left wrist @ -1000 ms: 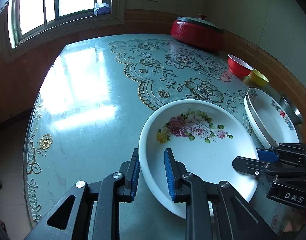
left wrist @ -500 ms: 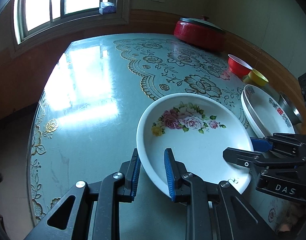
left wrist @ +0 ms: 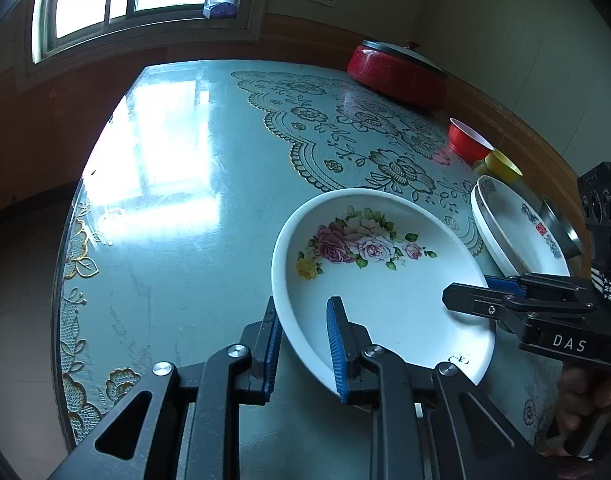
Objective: Organize plates and bowls
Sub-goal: 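Close the right tool on the rose-print plate rim and lift it, then lower the rose-print plate onto the stacked plates with the right tool, then open the right tool and move it toward the steel bowl, then grasp the steel bowl rim with the right tool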
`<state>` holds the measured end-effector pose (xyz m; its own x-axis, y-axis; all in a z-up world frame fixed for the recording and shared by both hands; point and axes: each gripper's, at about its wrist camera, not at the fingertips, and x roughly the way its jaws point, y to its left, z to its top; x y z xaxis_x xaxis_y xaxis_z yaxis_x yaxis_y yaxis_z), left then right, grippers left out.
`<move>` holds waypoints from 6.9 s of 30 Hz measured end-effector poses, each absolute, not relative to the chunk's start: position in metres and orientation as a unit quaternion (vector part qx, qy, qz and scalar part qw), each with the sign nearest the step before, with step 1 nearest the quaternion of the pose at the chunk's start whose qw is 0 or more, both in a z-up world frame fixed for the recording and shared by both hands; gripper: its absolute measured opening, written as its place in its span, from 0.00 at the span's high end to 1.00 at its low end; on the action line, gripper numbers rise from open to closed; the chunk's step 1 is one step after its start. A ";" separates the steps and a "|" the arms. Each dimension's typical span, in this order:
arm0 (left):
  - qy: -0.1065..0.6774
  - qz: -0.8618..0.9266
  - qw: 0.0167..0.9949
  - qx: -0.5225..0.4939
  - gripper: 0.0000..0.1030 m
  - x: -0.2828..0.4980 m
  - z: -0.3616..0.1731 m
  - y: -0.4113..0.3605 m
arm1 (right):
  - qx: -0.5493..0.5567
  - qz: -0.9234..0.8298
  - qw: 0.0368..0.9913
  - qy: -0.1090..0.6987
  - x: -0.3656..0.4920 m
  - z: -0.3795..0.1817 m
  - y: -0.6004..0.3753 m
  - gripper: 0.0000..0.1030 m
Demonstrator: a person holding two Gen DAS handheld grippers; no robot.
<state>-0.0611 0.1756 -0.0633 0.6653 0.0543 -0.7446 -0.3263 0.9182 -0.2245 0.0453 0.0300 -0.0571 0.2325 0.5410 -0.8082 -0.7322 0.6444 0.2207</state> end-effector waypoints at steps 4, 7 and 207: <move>0.402 0.117 0.892 -0.172 0.78 -0.054 -0.062 0.177 | -0.120 0.402 0.786 0.454 0.040 -0.056 0.034 0.79; 0.398 0.114 0.894 -0.172 0.80 -0.059 -0.061 0.171 | -0.113 0.400 0.789 0.452 0.037 -0.055 0.026 0.82; 0.458 -0.130 0.867 -0.146 0.70 0.245 -0.011 -0.172 | 0.215 0.146 0.857 0.444 0.275 -0.013 -0.433 0.68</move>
